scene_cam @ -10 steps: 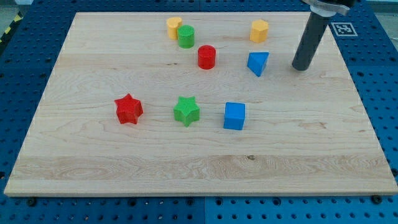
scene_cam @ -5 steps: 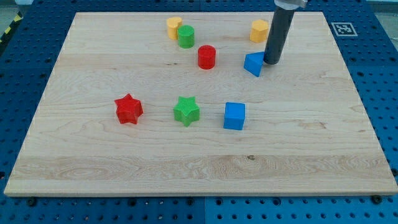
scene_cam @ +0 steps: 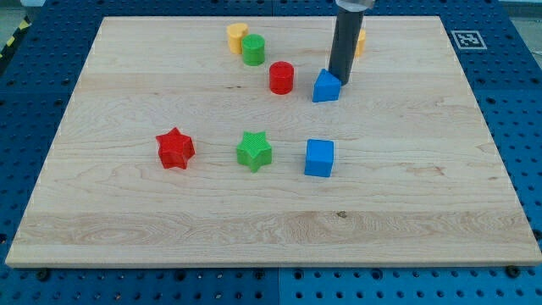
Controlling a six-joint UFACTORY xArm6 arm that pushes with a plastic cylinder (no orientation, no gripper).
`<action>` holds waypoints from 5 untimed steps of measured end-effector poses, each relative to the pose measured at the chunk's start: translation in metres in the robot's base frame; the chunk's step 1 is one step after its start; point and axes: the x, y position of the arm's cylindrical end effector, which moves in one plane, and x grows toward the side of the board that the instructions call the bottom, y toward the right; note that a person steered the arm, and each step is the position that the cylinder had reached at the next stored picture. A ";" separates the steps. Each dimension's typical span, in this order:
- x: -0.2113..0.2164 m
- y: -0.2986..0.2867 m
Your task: Push the blue triangle to the top left of the blue cube
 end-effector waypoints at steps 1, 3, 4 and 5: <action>0.003 -0.010; 0.036 -0.031; 0.042 -0.038; 0.042 -0.046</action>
